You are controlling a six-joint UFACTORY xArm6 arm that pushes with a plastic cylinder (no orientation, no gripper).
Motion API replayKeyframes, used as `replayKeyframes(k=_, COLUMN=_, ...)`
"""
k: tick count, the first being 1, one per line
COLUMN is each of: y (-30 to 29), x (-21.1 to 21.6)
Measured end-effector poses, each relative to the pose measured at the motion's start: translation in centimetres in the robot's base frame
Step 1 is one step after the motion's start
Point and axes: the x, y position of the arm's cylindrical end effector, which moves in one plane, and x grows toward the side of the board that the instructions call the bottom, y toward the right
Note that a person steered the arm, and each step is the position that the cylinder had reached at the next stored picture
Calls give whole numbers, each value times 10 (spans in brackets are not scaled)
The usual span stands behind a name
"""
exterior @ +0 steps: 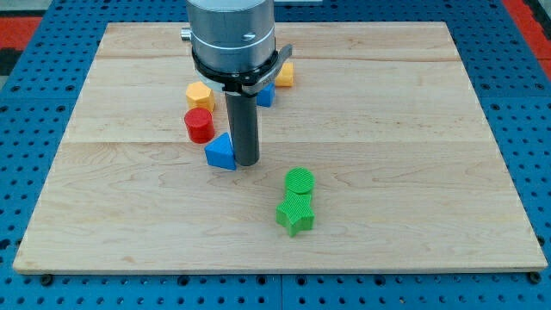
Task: Separate the blue cube red star and yellow hexagon from each other
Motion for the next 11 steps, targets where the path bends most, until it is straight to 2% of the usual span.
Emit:
replayKeyframes(k=2, y=5, x=-12)
replayKeyframes(k=5, y=74, x=-75)
replayKeyframes(k=7, y=79, x=-115)
replayKeyframes(k=8, y=45, x=-127)
replayKeyframes(k=9, y=-14, x=-145)
replayKeyframes(k=11, y=-38, x=-139)
